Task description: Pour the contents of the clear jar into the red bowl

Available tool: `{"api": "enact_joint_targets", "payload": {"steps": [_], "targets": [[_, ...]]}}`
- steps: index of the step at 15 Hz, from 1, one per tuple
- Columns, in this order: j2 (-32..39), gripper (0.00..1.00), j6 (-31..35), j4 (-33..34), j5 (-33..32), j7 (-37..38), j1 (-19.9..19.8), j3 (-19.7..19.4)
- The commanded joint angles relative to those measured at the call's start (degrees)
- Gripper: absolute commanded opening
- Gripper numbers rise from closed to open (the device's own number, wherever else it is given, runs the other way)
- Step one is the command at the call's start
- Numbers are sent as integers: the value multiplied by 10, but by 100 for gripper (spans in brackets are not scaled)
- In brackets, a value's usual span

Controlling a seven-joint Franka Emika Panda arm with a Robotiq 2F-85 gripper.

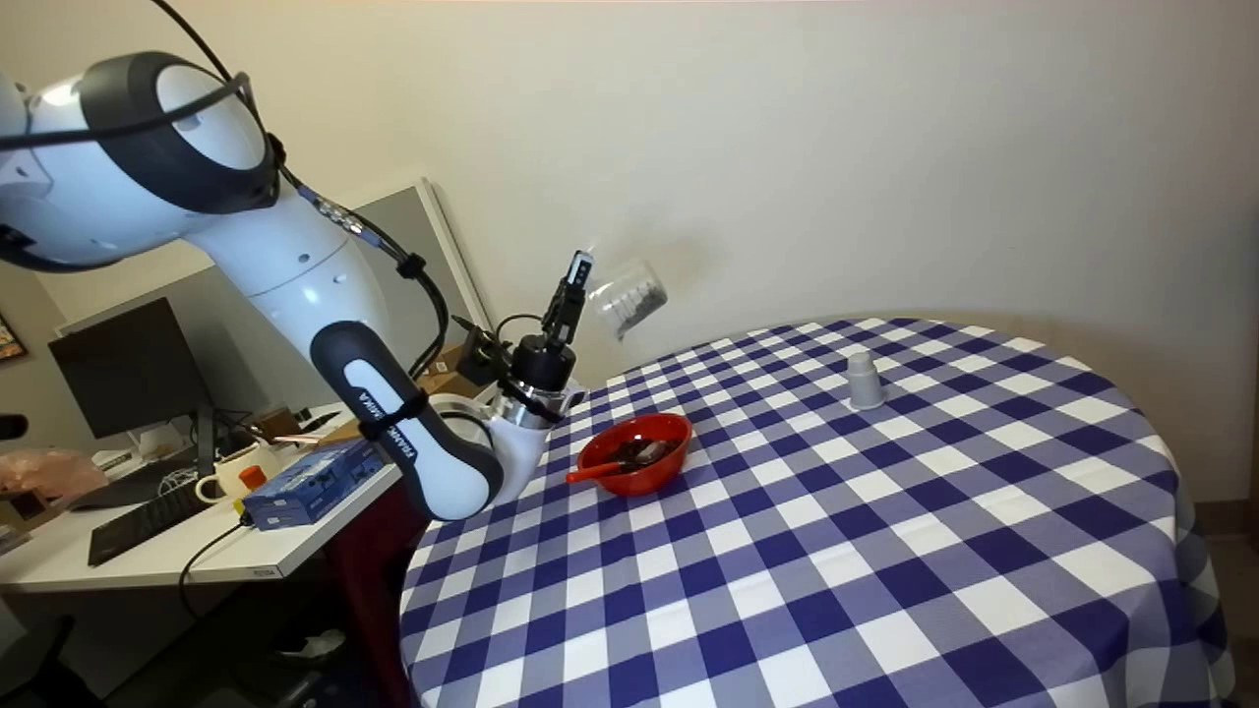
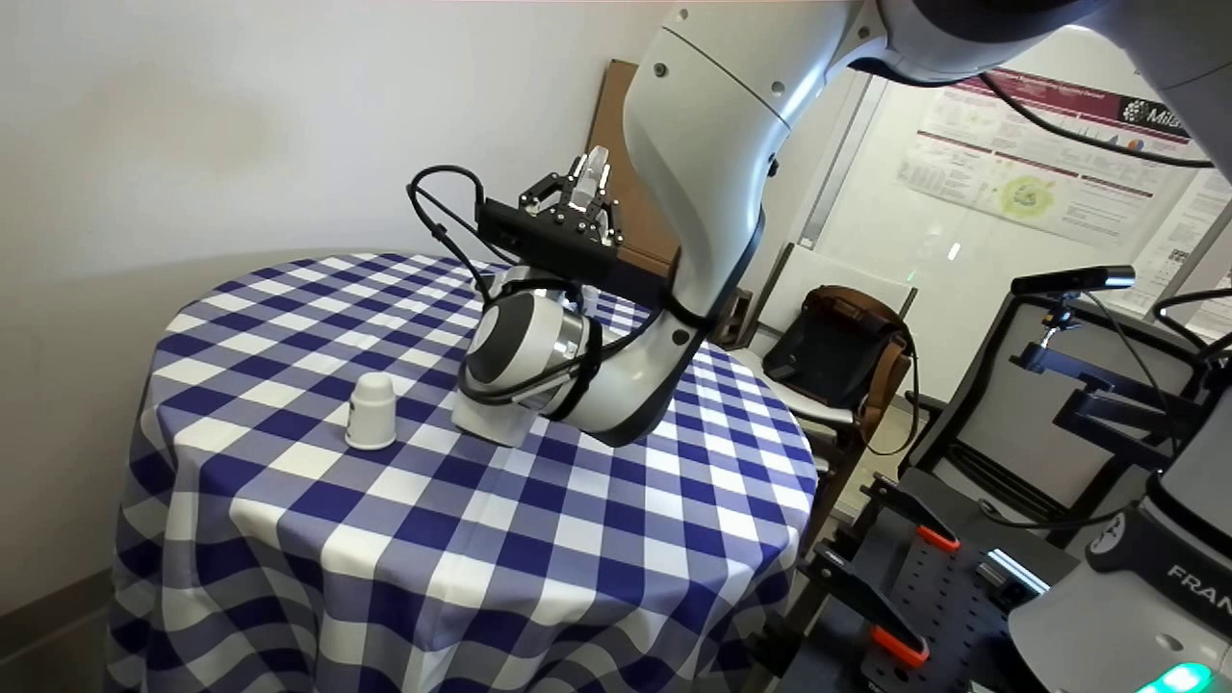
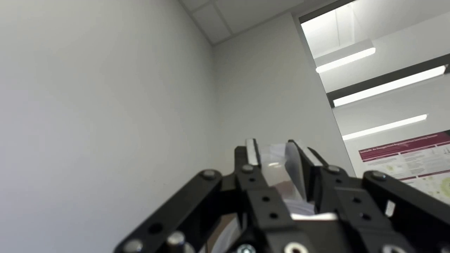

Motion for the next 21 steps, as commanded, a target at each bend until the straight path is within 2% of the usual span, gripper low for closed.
{"api": "enact_joint_targets", "payload": {"steps": [1,11,21], "targets": [[-1,7,-16,-10,-7,12,16,-20],[4,7,-17,-6,-3,20,38,-46],[15,7,-17,1,4,50,70,-94]]}}
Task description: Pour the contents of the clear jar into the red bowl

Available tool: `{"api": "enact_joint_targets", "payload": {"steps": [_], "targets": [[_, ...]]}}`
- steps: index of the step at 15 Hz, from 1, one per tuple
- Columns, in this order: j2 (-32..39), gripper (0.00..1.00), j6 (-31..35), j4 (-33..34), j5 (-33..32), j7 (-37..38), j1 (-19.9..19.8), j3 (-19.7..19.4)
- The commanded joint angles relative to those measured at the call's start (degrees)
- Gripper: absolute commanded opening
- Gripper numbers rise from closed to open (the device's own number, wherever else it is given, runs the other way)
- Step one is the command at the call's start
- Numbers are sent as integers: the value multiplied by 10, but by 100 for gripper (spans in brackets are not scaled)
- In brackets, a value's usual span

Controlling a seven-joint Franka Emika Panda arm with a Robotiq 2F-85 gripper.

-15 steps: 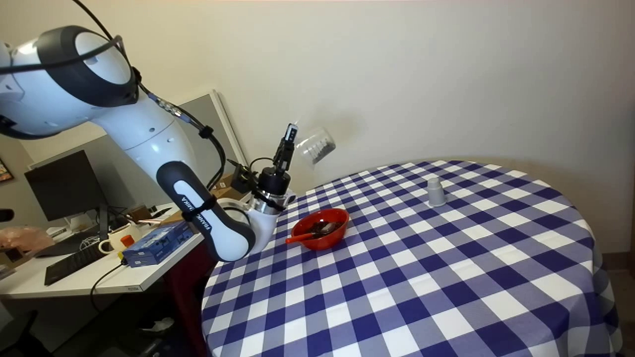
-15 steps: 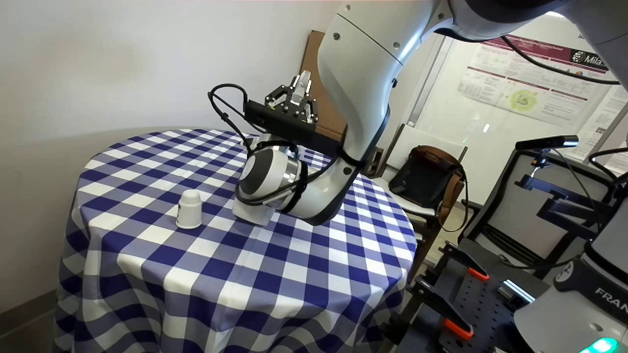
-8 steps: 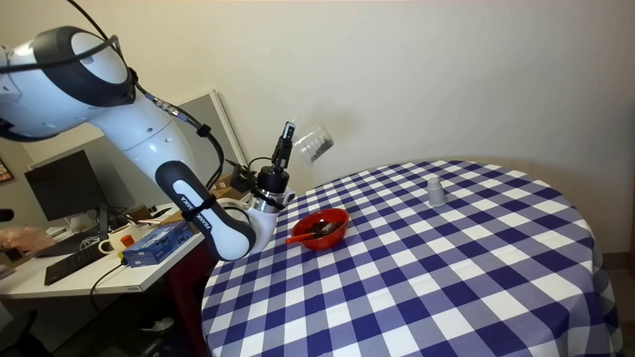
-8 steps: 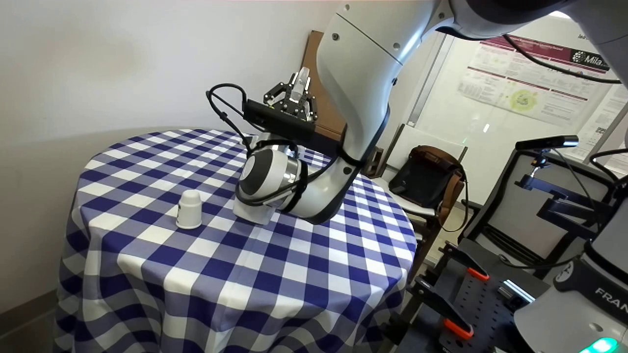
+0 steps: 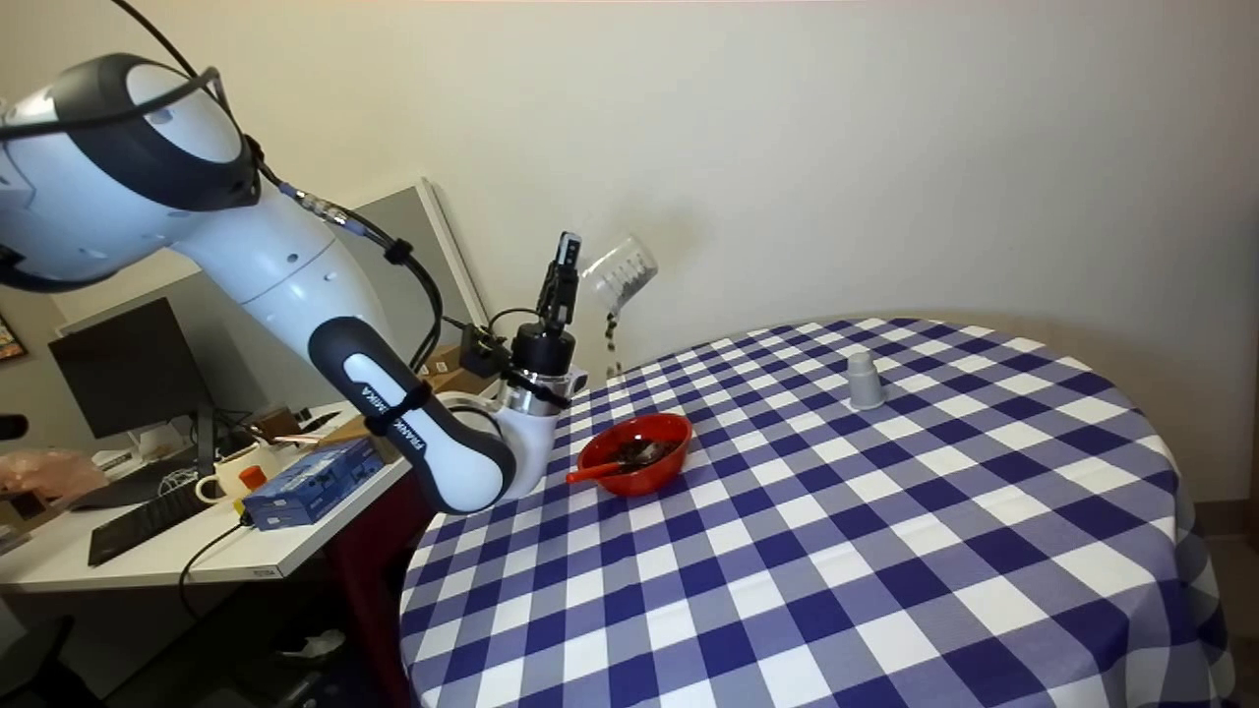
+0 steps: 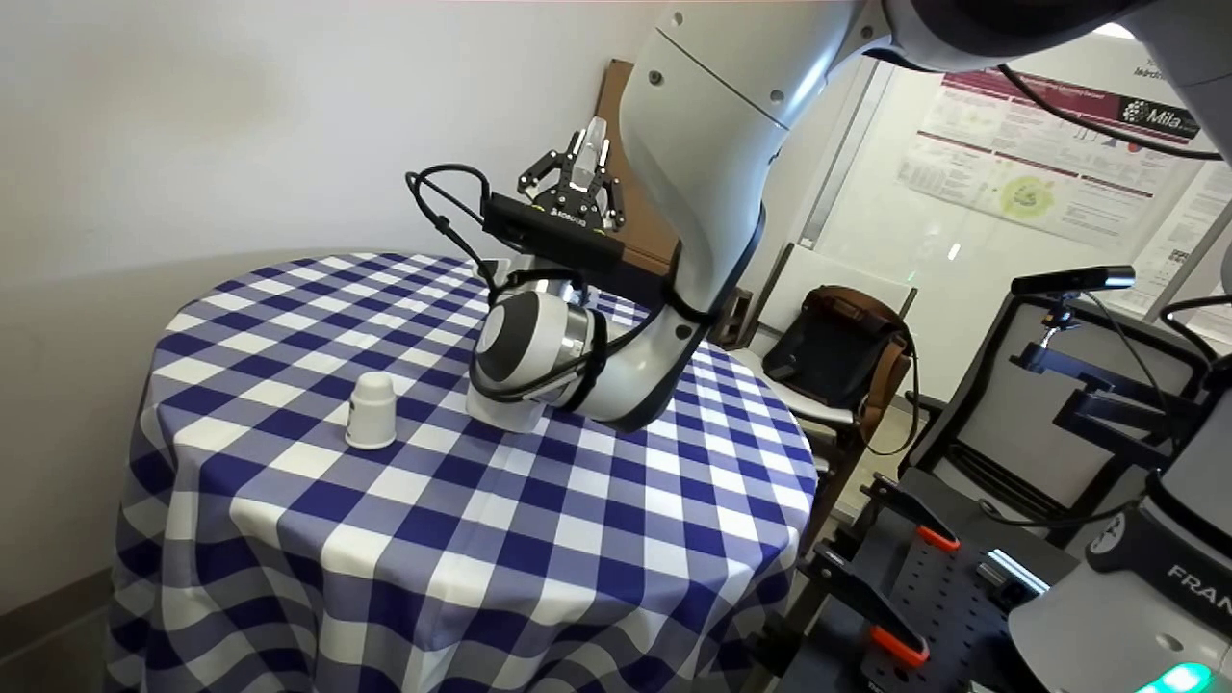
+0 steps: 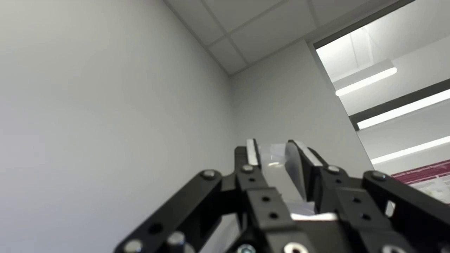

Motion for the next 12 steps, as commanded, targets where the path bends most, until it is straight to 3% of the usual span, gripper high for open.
{"api": "enact_joint_targets", "payload": {"steps": [1,12], "targets": [[10,7,-14,1,4,14,17,-20],[14,7,-14,4,14,13,13,-17]]}}
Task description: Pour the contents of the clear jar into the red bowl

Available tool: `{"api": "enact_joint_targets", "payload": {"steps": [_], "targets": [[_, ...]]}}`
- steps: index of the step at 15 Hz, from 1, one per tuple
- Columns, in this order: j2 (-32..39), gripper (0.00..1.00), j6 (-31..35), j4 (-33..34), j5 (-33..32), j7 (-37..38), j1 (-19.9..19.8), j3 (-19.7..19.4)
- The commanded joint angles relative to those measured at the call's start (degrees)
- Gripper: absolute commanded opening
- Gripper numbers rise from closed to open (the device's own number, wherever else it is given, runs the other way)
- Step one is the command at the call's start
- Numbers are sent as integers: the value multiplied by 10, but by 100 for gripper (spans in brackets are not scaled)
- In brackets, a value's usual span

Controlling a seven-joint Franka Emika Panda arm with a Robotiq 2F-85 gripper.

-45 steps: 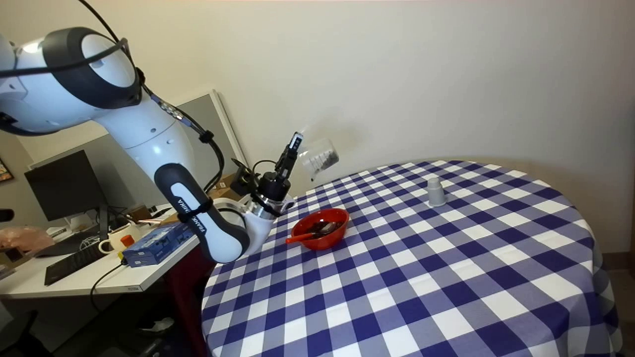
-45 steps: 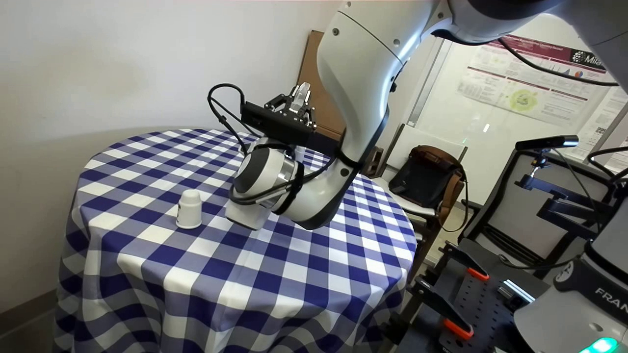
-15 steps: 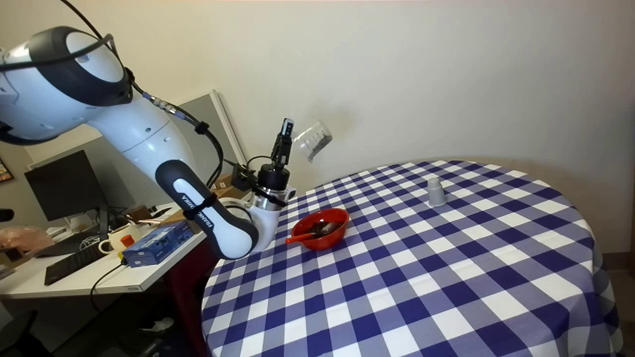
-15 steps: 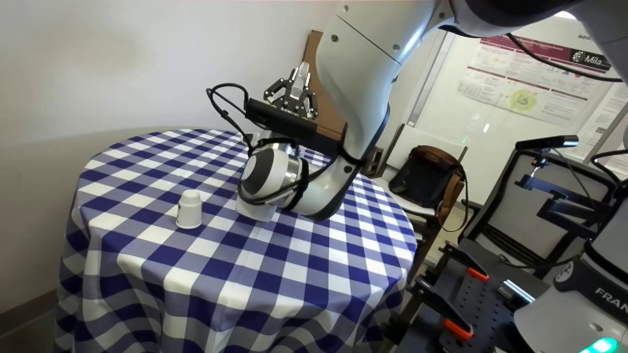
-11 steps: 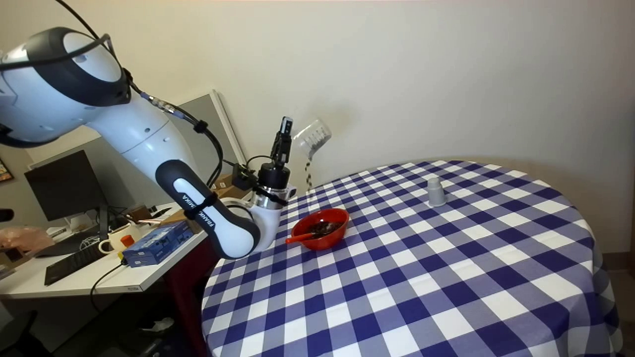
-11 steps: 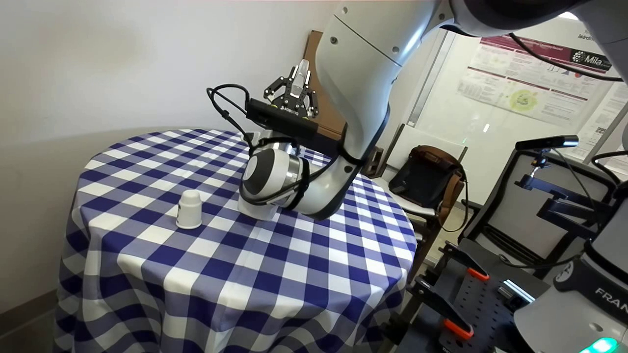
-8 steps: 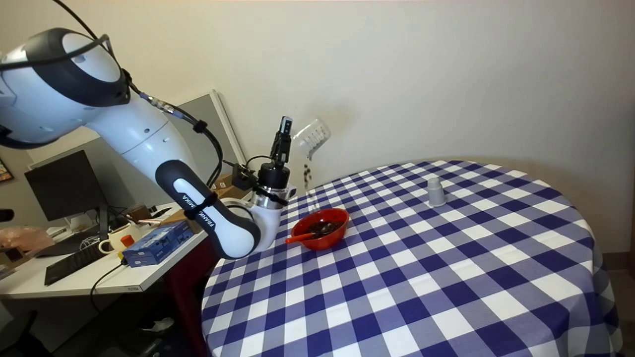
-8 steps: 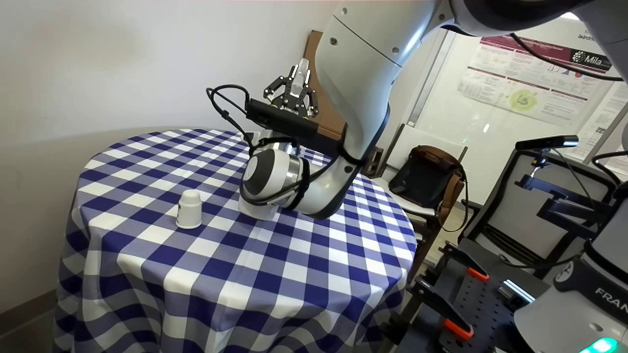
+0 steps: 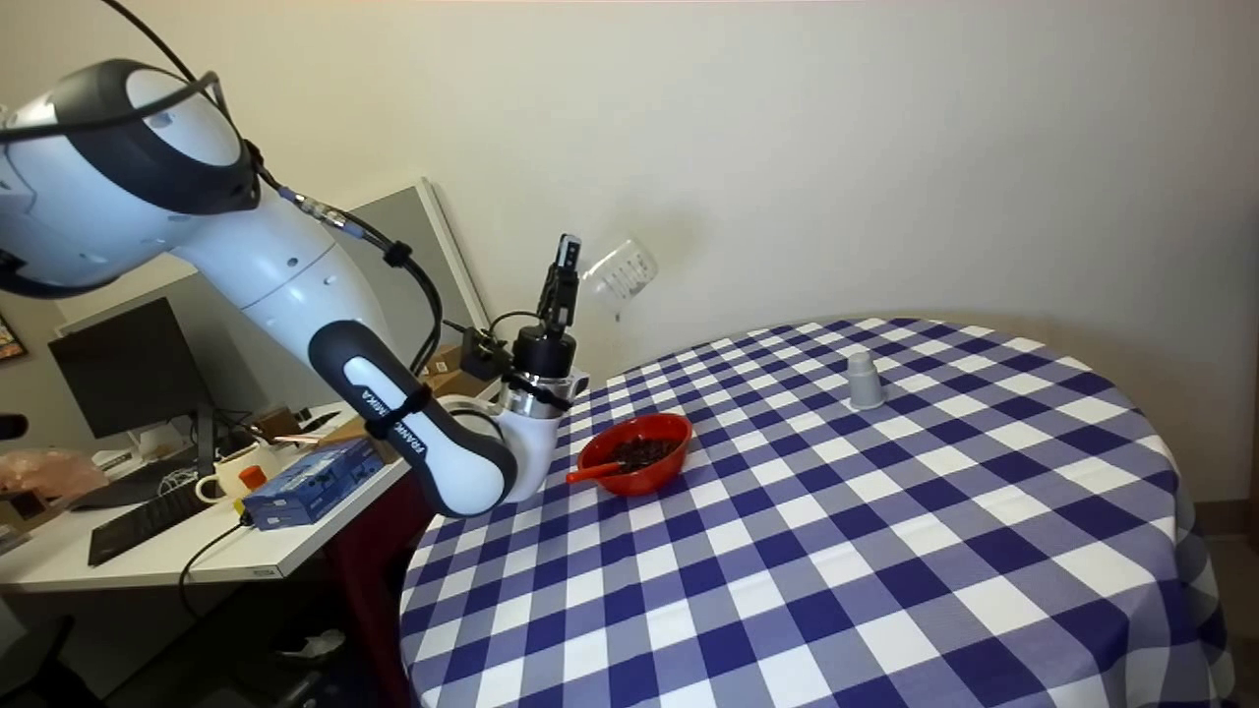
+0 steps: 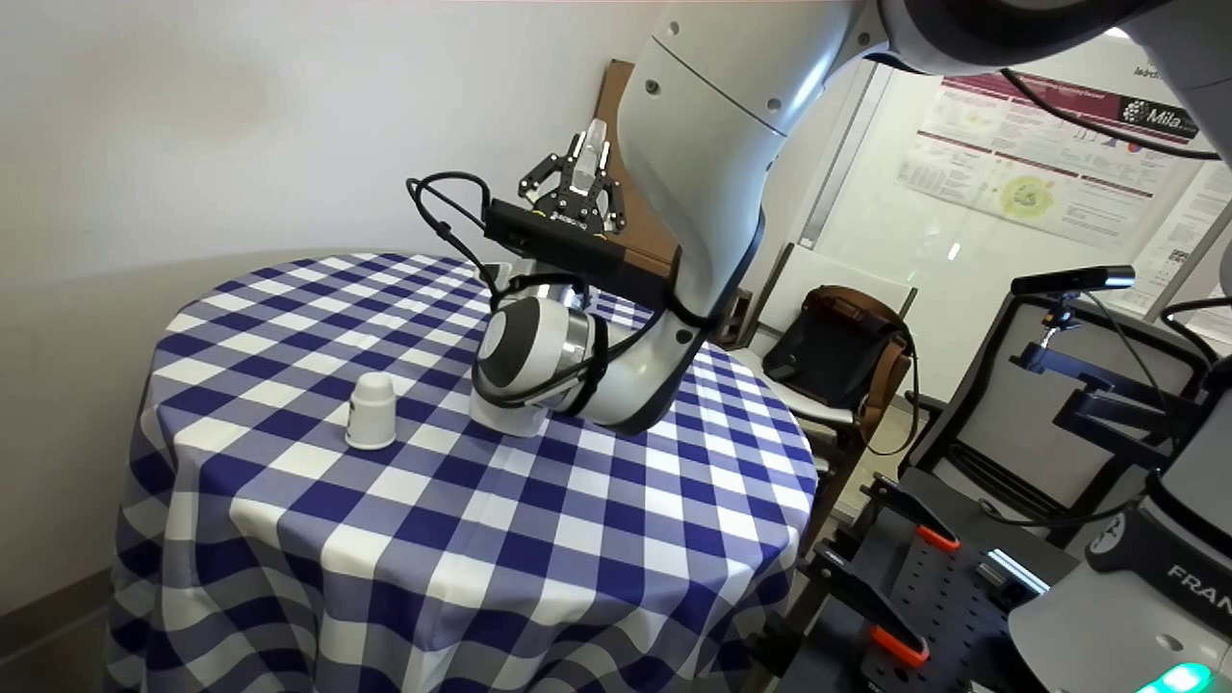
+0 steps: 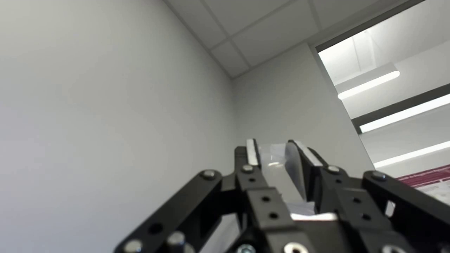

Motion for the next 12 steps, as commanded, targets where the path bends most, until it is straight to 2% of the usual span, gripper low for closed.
{"api": "enact_joint_targets", "payload": {"steps": [1,3,8,12], "targets": [[9,7,-14,6,10,12,8,-11],[10,7,-14,7,13,11,6,-8],[-8,7,1,20,52,-22,-32,48],[-28,7,20,48,101,-41,-77,111]]}}
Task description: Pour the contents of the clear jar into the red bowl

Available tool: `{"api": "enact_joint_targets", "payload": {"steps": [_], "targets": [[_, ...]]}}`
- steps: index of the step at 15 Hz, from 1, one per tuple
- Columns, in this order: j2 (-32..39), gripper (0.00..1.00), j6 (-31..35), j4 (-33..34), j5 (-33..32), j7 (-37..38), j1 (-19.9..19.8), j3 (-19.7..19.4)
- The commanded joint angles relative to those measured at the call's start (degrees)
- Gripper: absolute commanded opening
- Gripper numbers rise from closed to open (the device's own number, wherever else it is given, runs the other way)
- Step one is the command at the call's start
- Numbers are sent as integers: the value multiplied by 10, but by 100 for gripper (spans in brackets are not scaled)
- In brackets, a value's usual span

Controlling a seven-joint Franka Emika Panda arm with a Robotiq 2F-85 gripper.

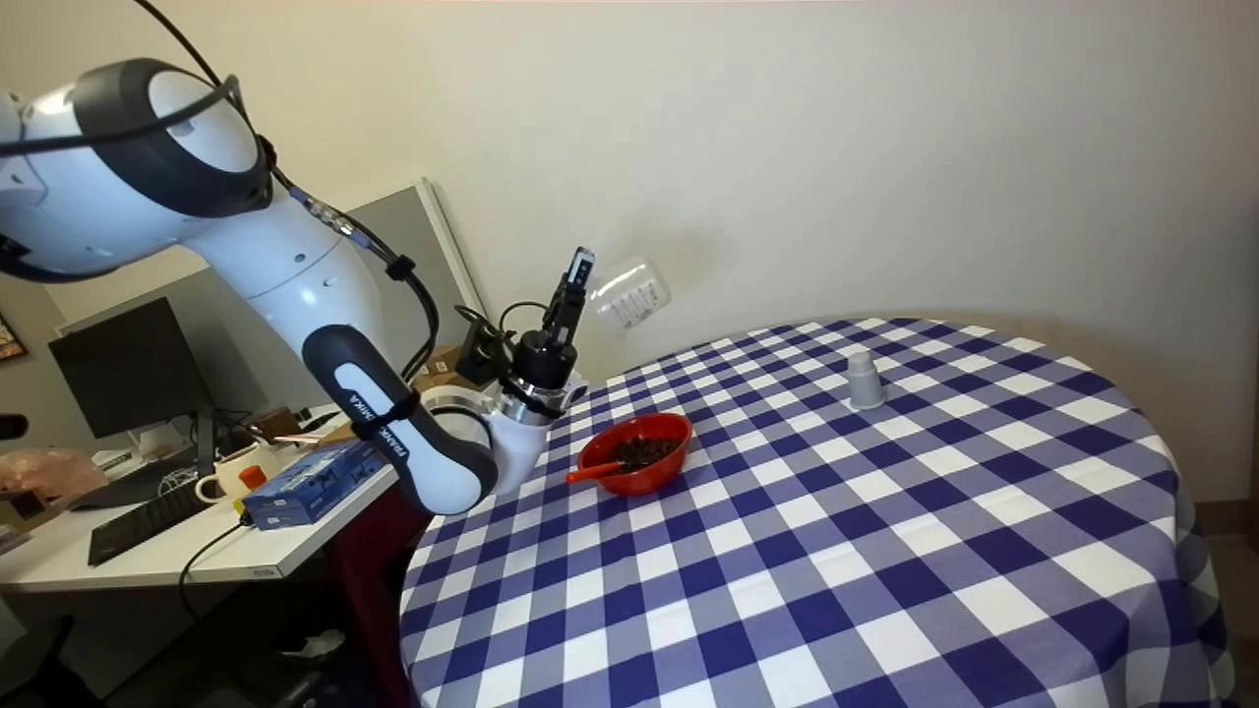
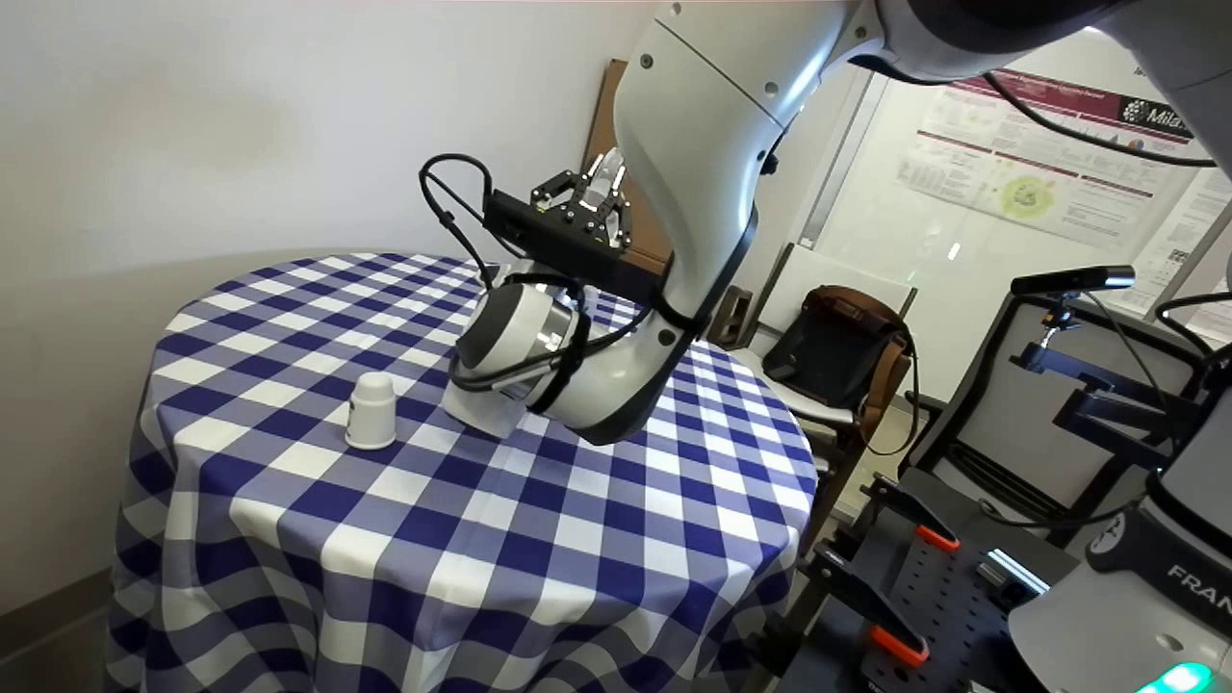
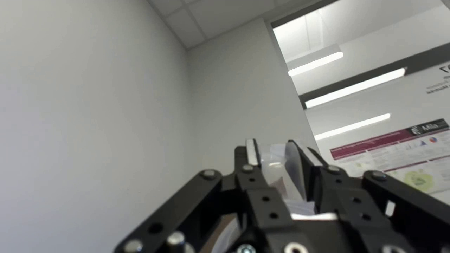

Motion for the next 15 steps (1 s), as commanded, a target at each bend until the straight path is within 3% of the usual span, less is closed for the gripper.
{"api": "enact_joint_targets", "payload": {"steps": [1,7,15], "targets": [[-25,7,17,29,34,-30,-47,63],[-48,7,67,88,116,-63,-94,120],[-116,7,180,132,227,-167,-140,140]]}}
